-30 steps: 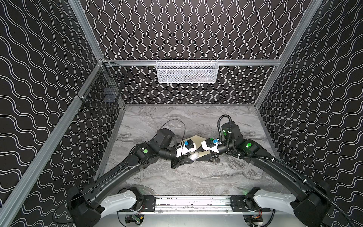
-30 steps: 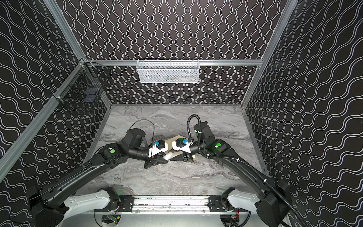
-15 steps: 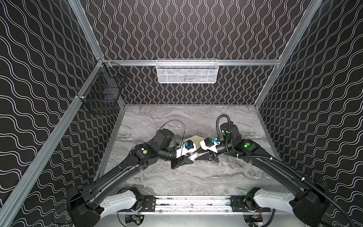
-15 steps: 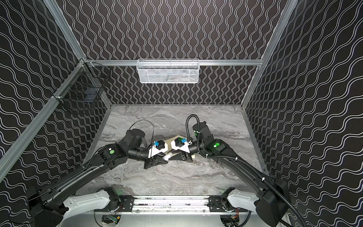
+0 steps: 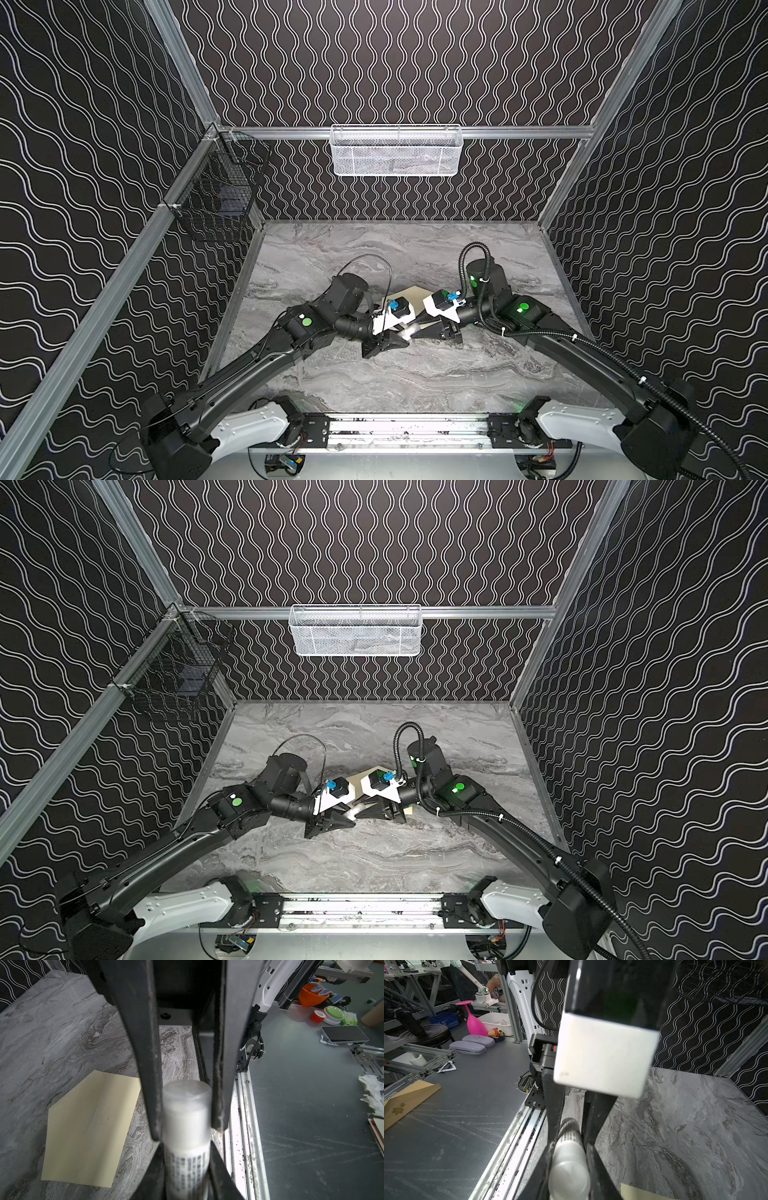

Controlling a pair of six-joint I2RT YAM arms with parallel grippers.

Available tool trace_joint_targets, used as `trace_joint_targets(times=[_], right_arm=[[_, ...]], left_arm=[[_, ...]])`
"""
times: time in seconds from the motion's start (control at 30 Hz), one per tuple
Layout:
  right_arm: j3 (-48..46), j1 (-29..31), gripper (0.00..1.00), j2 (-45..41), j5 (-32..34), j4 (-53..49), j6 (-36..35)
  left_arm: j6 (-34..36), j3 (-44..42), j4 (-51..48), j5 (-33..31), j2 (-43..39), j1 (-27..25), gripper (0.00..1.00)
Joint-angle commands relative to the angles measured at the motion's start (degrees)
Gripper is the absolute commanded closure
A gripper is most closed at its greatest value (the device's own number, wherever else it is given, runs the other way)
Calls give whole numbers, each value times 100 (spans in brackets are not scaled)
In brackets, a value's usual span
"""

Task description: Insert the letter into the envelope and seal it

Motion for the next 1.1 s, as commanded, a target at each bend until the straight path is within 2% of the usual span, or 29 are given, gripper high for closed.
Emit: trace_joint_targets(times=[0.0, 0.37, 0.43, 0.63, 1.07], right_arm=[[33, 12, 75, 11, -161, -83, -79], [86, -1, 89, -83, 52, -326, -89], [290, -16, 94, -86, 144, -402, -81], [526, -169, 100, -33, 269, -596, -70], [520, -491, 100, -130, 329, -255, 393]], left_arm=[[-19, -39, 195, -66, -74, 10, 100], [-53, -91, 143, -360, -121, 7, 100], [-96, -151, 152, -404, -134, 6, 100], [-238, -322, 196, -631, -133, 4, 100], [-314, -676, 460, -1200, -333, 3, 100]])
